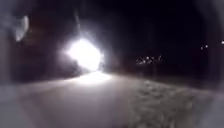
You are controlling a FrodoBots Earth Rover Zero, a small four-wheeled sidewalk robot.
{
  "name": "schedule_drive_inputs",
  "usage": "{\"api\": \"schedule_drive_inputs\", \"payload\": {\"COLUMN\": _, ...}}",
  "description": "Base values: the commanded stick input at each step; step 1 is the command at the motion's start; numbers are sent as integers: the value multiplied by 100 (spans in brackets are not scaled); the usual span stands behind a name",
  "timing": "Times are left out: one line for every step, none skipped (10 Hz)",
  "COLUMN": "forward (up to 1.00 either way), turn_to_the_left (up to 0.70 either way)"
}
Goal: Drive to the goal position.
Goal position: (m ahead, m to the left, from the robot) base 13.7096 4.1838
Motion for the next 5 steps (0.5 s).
{"api": "schedule_drive_inputs", "payload": {"forward": 100, "turn_to_the_left": 1}}
{"api": "schedule_drive_inputs", "payload": {"forward": 100, "turn_to_the_left": 0}}
{"api": "schedule_drive_inputs", "payload": {"forward": 100, "turn_to_the_left": 0}}
{"api": "schedule_drive_inputs", "payload": {"forward": 100, "turn_to_the_left": 21}}
{"api": "schedule_drive_inputs", "payload": {"forward": 100, "turn_to_the_left": 40}}
